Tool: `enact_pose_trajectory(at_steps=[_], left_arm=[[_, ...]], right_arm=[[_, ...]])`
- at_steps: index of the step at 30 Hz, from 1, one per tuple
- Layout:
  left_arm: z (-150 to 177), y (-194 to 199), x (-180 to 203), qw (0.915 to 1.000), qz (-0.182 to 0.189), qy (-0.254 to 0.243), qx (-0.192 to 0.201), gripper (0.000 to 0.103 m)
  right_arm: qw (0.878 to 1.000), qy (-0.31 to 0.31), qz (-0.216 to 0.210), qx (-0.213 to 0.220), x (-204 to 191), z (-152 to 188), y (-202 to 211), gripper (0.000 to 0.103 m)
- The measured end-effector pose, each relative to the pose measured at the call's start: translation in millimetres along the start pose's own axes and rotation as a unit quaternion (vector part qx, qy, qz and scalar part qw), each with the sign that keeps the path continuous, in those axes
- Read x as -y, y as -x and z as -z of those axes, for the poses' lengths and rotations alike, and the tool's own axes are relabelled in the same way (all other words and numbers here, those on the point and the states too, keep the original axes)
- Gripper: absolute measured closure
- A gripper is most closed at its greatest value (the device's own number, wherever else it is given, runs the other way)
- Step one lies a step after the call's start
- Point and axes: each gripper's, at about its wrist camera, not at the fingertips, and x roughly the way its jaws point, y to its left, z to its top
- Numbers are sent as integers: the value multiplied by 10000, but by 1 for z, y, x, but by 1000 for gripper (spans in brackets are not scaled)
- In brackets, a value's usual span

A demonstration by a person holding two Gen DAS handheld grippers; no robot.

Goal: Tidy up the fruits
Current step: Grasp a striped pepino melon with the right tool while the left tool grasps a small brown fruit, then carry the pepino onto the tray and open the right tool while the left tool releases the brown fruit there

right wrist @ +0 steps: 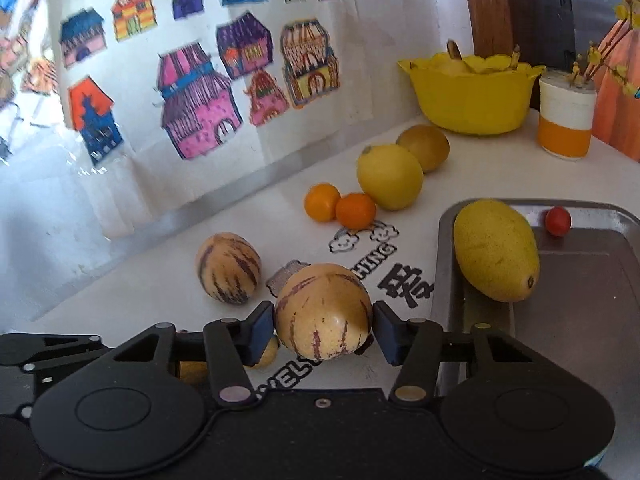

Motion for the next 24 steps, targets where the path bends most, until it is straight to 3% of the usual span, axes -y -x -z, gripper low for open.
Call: enact_pose_trajectory(at_steps=[6,12,19,24], left_arm=[[-11,8,14,9999,-98,-58,106,75],[-28,2,43,9996,30,-99,244,75],[-49,-25,88,9990,263,-115,342,74],[-55,-47,111,9989,331,-213,250,75]], right_arm=[[9983,-204,-159,516,17,-4,39,48],[9951,-438,66,879,59,-7,81,48],[9930,-549,607,855,114,-3,93,48],[9931,-650,734,636,144,6,85,48]])
